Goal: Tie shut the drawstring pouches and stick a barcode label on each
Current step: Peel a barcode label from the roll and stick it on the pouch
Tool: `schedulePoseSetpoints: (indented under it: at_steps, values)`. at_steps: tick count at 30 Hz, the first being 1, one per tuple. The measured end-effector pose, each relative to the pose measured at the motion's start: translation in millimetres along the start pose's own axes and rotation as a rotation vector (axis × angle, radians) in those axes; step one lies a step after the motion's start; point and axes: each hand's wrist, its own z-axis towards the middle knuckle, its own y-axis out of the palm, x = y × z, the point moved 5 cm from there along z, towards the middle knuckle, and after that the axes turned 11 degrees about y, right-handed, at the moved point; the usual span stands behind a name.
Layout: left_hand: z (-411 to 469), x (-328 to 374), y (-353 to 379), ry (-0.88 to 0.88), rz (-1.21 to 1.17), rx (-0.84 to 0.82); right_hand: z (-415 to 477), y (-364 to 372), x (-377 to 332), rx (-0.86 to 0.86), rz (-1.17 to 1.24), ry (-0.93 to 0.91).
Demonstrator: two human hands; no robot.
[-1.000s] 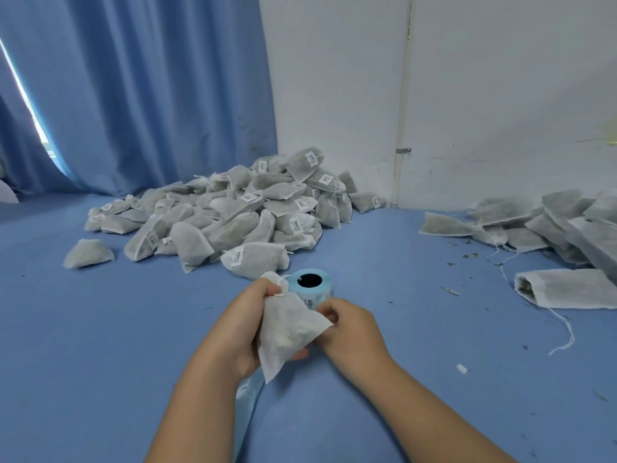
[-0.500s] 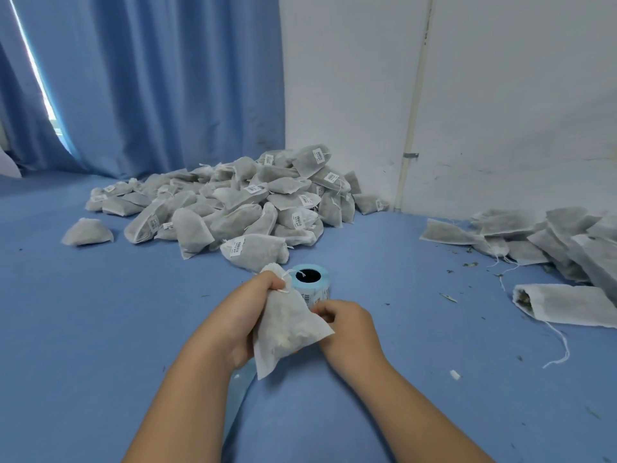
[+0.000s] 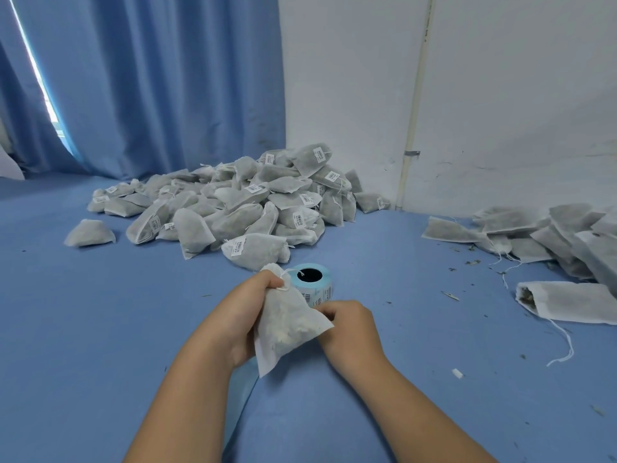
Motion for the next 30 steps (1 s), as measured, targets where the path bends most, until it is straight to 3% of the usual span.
schedulePoseSetpoints:
  at_steps: [5,23,30]
  values:
    - [0,1,-3,-0.001,-0.032,-0.021,-4,1,-2,-0.039,-0.001,0.026]
    - [2,-3,-4,-0.073,-0.068,-0.089,-6,4,-10,0.092,-0.190,-0.032]
    - [1,-1,-3,-0.085,-0.120,-0.131,-6,4,-10,0.117,-0.161,-0.020]
